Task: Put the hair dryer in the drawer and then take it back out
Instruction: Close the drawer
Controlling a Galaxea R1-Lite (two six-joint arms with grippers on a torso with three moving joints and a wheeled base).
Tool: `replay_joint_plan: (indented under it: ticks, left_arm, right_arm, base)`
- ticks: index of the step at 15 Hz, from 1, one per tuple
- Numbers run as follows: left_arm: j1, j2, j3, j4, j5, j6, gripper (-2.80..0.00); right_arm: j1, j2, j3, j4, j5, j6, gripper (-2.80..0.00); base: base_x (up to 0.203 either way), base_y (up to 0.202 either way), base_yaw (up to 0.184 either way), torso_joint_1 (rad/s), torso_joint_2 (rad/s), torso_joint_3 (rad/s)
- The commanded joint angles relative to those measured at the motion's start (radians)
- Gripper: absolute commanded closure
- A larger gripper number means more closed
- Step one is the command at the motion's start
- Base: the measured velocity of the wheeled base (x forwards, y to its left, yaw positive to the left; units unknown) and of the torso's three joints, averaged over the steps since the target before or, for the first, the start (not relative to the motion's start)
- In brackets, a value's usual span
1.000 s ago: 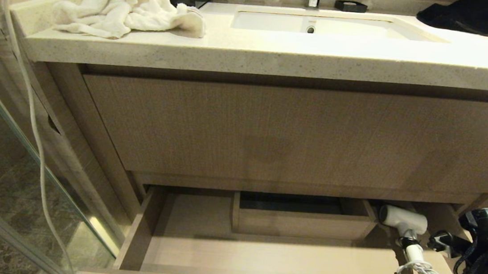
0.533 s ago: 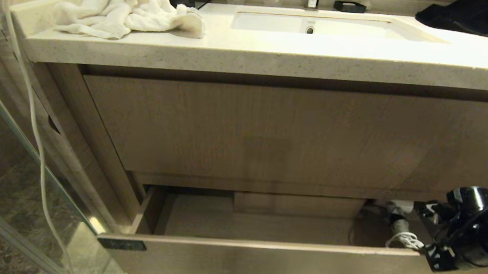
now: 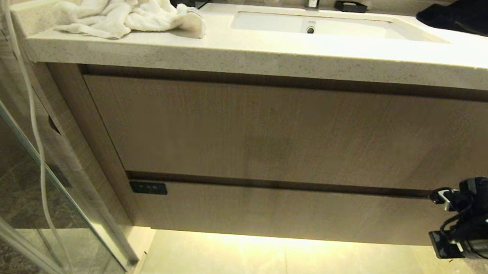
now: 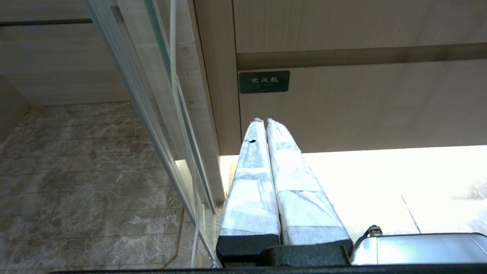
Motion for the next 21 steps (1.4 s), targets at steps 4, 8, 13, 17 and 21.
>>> replay_joint_plan:
  ticks: [4, 8, 13, 17, 21]
  left_arm:
    - [0.000, 0.002, 0.001, 0.000, 0.000, 0.000, 0.00]
    - [0.000, 0.001, 0.001, 0.000, 0.000, 0.000, 0.00]
    - [0.000, 0.002, 0.001, 0.000, 0.000, 0.000, 0.00]
    - [0.000, 0.002, 0.002, 0.000, 0.000, 0.000, 0.00]
    - [0.000, 0.002, 0.002, 0.000, 0.000, 0.000, 0.00]
  right_arm:
    - [0.038, -0.373, 0.106, 0.131, -0.003, 0.007, 0.00]
    - [0.041, -0.769, 0.208, 0.239, -0.018, 0.014, 0.00]
    - [0.032, -1.300, 0.416, 0.378, -0.005, 0.073, 0.00]
    - [0.132, -1.563, 0.617, 0.285, 0.133, 0.102, 0.00]
    - [0.164, -1.735, 0.676, 0.131, 0.172, 0.097, 0.00]
  base:
    - [0.000, 0.000, 0.000, 0.000, 0.00, 0.000]
    - [0.000, 0.000, 0.000, 0.000, 0.00, 0.000]
    - [0.000, 0.000, 0.000, 0.000, 0.00, 0.000]
    - [0.000, 0.000, 0.000, 0.000, 0.00, 0.000]
    - [0.000, 0.000, 0.000, 0.000, 0.00, 0.000]
